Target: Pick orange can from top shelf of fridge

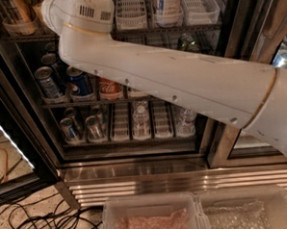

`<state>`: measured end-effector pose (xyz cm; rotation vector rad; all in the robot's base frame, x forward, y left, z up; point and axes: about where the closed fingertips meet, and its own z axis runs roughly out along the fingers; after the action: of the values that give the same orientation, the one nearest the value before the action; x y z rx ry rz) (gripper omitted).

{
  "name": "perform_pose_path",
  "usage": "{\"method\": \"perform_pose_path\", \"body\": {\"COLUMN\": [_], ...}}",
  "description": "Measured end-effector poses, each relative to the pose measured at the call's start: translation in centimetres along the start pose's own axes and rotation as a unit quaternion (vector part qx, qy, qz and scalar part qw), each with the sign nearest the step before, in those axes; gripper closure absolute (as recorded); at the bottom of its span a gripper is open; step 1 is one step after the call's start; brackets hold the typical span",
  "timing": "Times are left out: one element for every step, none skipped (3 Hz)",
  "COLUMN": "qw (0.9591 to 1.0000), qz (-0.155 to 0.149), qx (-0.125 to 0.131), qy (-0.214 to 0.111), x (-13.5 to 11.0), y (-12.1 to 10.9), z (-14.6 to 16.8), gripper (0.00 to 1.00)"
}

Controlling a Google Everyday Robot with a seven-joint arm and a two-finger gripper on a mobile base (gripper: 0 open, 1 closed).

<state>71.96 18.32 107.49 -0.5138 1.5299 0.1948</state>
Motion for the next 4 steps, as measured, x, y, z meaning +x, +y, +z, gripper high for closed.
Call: {"method": "perform_pose_path", "body": {"qw": [1.0,1.0,1.0,1.0], "qz": [-0.001,-0.001,-0.001,-0.001], "qx": [0.004,0.004,0.004,0.004], "qy": [0.002,0.002,0.002,0.002], "x": [0.27,0.27,0.27,0.27], "y": [-0.44,-0.44,-0.44,-0.44], "z": [0.49,0.49,0.49,0.49], "gripper": [0.31,0.5,0.73,0.96]}}
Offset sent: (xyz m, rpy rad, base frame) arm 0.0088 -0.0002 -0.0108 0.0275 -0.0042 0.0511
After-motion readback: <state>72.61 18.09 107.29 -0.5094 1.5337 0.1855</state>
